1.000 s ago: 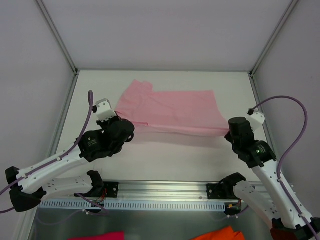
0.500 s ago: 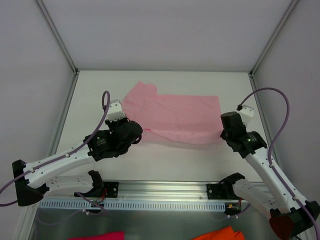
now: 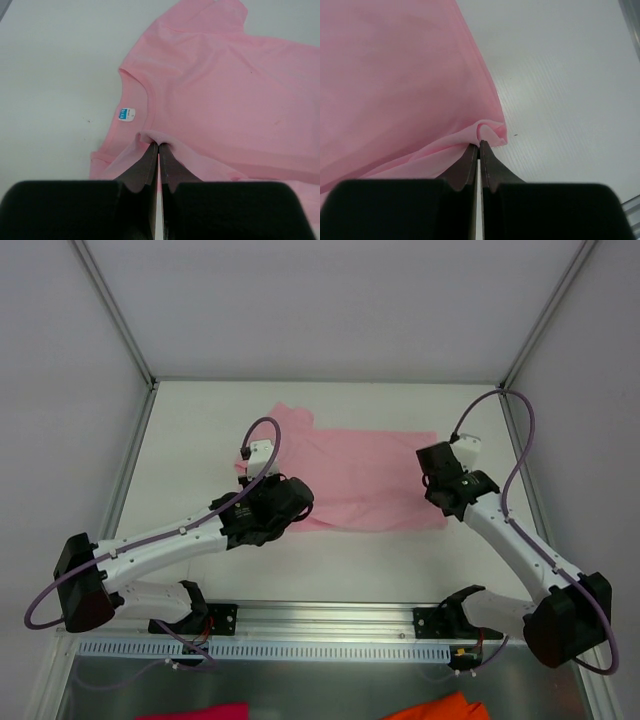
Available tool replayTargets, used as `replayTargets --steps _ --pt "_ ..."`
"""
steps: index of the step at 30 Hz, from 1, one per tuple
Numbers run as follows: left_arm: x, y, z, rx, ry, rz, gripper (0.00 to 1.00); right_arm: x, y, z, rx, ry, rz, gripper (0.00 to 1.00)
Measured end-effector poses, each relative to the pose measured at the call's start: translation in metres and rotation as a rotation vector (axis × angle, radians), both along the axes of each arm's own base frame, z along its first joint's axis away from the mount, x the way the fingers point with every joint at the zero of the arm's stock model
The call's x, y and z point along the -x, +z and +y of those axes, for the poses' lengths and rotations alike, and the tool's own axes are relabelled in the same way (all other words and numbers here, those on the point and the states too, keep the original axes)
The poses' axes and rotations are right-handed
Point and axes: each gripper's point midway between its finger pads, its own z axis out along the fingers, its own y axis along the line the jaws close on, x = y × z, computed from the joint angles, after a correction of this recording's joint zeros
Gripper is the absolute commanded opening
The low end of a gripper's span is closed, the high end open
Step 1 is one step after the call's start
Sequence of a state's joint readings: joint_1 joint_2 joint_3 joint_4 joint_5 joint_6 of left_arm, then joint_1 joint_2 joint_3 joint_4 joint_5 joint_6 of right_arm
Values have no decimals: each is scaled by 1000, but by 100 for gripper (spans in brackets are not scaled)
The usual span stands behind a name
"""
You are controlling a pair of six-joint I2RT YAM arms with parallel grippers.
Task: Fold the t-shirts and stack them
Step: Fold the flattened tshirt in 1/3 of the way
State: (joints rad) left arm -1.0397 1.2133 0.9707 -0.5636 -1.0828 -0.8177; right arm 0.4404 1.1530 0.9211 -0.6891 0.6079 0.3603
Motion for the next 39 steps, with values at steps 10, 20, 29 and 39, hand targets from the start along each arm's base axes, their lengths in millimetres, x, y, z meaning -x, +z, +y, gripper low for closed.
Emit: replayTargets --steps 10,20,29,39 --pt "-6 -5 4 -16 28 9 0 -15 22 -31 182 -125 -3 1" --pt "-10 -3 5 -4 38 -1 0 -21 -3 -37 264 -125 114 1" --pt "-5 18 10 58 17 -34 0 -28 0 -40 273 -140 118 1" --pt "5 27 -3 114 -81 -38 0 -1 29 -56 218 -173 11 1"
